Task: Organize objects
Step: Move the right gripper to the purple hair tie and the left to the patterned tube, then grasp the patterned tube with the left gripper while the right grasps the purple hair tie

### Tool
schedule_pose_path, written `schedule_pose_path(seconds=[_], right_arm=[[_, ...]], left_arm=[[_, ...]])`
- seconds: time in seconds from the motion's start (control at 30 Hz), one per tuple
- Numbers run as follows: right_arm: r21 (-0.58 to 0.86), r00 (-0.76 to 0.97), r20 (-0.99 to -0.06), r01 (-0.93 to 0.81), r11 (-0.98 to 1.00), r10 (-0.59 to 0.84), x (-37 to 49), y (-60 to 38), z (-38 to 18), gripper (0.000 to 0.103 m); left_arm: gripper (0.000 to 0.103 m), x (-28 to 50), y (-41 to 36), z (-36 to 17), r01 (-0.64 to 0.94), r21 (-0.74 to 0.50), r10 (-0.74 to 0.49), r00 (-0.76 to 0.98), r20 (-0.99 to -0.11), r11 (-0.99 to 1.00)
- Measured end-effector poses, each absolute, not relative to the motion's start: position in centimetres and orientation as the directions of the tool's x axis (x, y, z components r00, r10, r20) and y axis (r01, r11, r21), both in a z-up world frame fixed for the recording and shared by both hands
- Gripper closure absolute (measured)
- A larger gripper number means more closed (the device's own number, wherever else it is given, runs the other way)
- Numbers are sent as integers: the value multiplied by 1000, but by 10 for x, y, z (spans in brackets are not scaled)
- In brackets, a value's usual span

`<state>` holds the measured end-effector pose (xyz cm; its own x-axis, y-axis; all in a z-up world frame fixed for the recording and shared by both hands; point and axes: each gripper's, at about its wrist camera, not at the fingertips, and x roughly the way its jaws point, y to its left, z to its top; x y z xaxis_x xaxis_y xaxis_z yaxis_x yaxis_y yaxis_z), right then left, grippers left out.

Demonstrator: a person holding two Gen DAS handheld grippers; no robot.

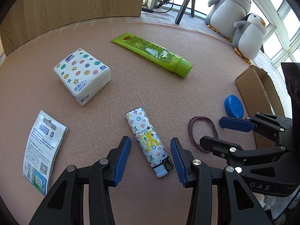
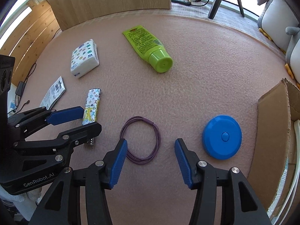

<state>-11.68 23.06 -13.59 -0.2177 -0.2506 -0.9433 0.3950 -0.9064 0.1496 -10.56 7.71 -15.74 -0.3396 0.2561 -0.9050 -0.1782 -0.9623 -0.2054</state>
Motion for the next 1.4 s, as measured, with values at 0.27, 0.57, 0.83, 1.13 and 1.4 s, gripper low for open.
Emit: schedule_pose_path(seconds=[0.27, 0.57, 0.83, 1.13, 1.4], right_arm=[[52, -239, -953, 481, -875, -188, -106, 215, -137, 52], [8, -258, -951, 523, -852, -168, -98, 215, -137, 59], [58, -279, -938, 458, -887, -206, -97, 230, -134, 99], [176, -312, -902, 366, -914, -298, -92, 256, -113, 100], [255, -408, -838, 296, -921, -363, -74, 294, -68, 100]], left_arm=[[64, -110, 76, -160, -204, -173, 236, -345, -908, -964], [79, -102, 66, -160, -215, -158, 229, -361, -904, -964], [81, -93, 58, -160, -178, -208, 261, -364, -894, -962], [81, -72, 47, -147, -151, -286, 322, -370, -871, -946], [81, -63, 61, -116, -188, -337, 385, -398, -833, -923]])
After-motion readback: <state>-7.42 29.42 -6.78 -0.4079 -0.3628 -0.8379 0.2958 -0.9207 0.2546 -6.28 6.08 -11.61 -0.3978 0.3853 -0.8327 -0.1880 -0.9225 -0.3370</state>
